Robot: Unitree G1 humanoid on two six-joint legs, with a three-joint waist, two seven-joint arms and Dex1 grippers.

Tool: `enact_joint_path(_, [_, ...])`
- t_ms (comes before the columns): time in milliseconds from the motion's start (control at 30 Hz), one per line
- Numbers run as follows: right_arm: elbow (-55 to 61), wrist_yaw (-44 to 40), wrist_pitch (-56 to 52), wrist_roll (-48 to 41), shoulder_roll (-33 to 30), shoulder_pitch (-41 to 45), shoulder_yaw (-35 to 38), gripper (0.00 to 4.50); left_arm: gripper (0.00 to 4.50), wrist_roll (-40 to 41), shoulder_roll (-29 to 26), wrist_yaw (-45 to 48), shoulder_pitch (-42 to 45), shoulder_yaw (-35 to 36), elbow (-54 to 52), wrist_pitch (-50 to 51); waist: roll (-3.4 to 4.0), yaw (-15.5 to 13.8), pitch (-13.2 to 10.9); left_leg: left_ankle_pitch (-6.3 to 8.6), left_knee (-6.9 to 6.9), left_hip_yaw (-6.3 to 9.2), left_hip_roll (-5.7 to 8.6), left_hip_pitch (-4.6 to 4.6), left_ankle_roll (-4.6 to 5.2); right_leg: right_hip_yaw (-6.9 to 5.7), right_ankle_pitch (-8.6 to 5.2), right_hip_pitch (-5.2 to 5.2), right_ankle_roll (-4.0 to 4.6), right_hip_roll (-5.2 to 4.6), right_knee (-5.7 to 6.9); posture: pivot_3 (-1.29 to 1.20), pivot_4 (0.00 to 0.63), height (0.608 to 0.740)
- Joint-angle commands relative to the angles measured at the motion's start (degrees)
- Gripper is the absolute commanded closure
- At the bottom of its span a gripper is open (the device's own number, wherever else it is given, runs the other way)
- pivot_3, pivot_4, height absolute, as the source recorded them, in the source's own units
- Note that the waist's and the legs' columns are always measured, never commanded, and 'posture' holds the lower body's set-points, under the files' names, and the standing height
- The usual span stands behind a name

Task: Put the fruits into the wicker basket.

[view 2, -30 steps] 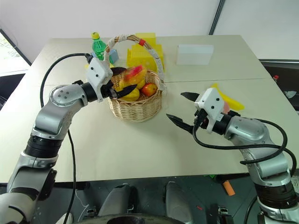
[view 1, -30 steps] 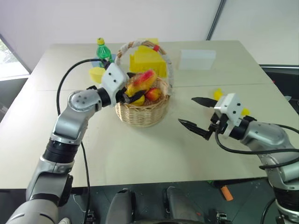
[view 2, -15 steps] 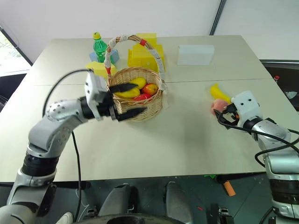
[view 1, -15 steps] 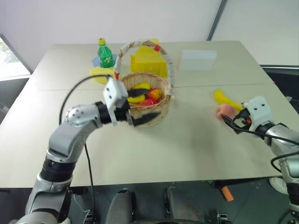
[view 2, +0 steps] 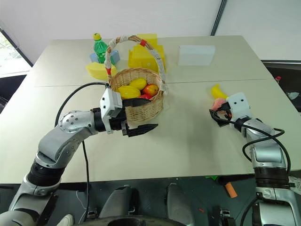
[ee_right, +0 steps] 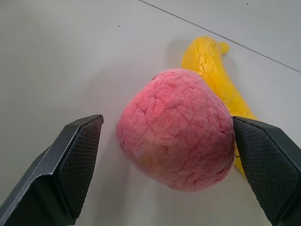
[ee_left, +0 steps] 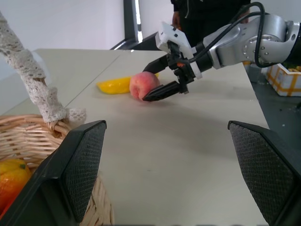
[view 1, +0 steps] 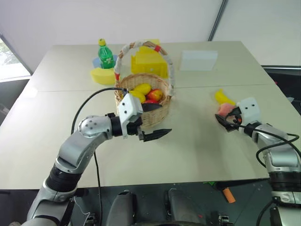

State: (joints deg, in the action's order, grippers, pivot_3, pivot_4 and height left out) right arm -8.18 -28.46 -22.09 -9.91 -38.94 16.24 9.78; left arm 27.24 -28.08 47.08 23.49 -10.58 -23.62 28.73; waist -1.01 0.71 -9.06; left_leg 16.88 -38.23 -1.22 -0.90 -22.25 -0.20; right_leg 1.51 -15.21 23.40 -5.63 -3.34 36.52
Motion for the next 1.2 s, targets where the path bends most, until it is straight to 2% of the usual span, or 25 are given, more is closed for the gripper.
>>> enact_joint_path(33, [-0.7,-0.2,1.7,0.2,0.2,1.4,0.9,0.25,0.02,-0.7,-0.3,-0.2,-0.3,0.6,-1.3,-0.9,0.0,0.0,0.0,0.0,0.0,0.0,0.0,0.0,0.0,0.0,0.0,0.0,0.0,0.0,0.0,0.0,0.15,0.74])
enact_joint_path(100, [-0.7,-0.2,2.5,0.7,0.0,1.3,0.6,0.88,0.0,-0.6,-0.1,-0.4,-0.4,1.3,-1.0,-0.9,0.0,0.0,0.0,0.0,0.0,0.0,0.0,0.0,0.0,0.0,0.0,0.0,0.0,0.0,0.0,0.0,0.15,0.74])
enact_joint_path(167, [0.7,-0.2,3.2,1.3,-0.6,0.5,0.6,1.81,0.0,-0.2,0.2,-0.8,-0.7,2.6,-0.7,-1.2,0.01,0.0,0.0,0.0,0.0,0.0,0.0,0.0,0.0,0.0,0.0,0.0,0.0,0.0,0.0,0.0,0.15,0.74])
enact_joint_path(333, [10.0,-2.8,6.2,1.3,-2.9,-3.0,1.8,1.81,0.0,1.8,-0.2,-1.3,-3.7,7.0,-1.1,-2.2,0.09,0.1,0.0,0.0,0.01,0.01,-0.03,0.0,0.0,0.0,0.0,0.02,0.0,0.01,0.01,0.0,0.15,0.74])
enact_joint_path(500, [33.8,-13.8,-1.8,-14.1,-5.5,-6.6,2.5,1.81,0.0,5.7,-4.4,2.0,-9.9,15.1,-1.0,-2.7,0.24,0.2,-0.1,0.0,0.02,0.04,-0.14,-0.01,0.01,-0.01,0.0,0.06,0.0,0.07,0.03,0.0,0.15,0.74])
enact_joint_path(633, [43.6,-15.1,-9.4,-22.5,-4.3,-1.6,-3.1,1.81,0.0,8.6,-8.4,4.9,-13.4,19.8,-0.5,-1.9,0.22,0.2,-0.1,0.0,0.01,0.09,-0.31,0.08,0.0,-0.06,-0.01,-0.04,0.02,0.08,0.05,0.0,0.15,0.74])
enact_joint_path(767, [42.1,-11.0,-11.5,-18.5,1.1,7.5,-12.4,1.81,0.0,9.6,-10.1,5.5,-15.0,21.1,-1.0,-1.8,0.21,0.0,-0.1,0.0,-0.01,0.05,-0.25,0.1,0.0,-0.06,-0.02,-0.04,0.06,-0.01,0.03,0.0,0.15,0.74])
enact_joint_path(900, [32.3,-3.9,-10.2,-7.6,9.8,17.3,-22.2,1.81,0.0,10.8,-10.1,4.6,-16.4,21.7,-2.9,-1.1,0.2,0.2,-0.1,-0.01,0.0,0.01,-0.22,0.06,-0.02,-0.06,-0.01,0.06,0.08,-0.06,0.09,0.0,0.15,0.74])
enact_joint_path(1067, [24.4,-0.1,-11.0,-2.3,17.3,24.6,-25.9,1.81,0.0,11.0,-9.5,2.7,-17.9,21.1,-5.0,-0.6,0.2,0.1,-0.1,-0.01,0.02,0.01,-0.08,-0.15,-0.02,-0.08,-0.01,0.33,0.07,-0.24,0.23,0.0,0.15,0.74])
enact_joint_path(1133, [22.9,0.1,-11.1,-0.9,18.6,25.9,-26.4,1.81,0.0,11.0,-9.4,2.0,-18.3,20.8,-5.8,-0.6,0.2,0.2,-0.1,-0.01,0.01,-0.03,-0.03,-0.2,-0.03,-0.06,0.0,0.44,0.06,-0.3,0.37,0.0,0.15,0.74])
enact_joint_path(1200, [22.1,0.5,-10.4,0.9,18.8,26.3,-26.7,1.12,0.0,11.2,-9.1,1.4,-18.6,20.7,-6.3,-0.5,0.19,0.0,-0.1,-0.01,0.01,0.0,-0.03,-0.2,-0.03,-0.09,0.0,0.44,0.07,-0.31,0.38,0.0,0.15,0.74])
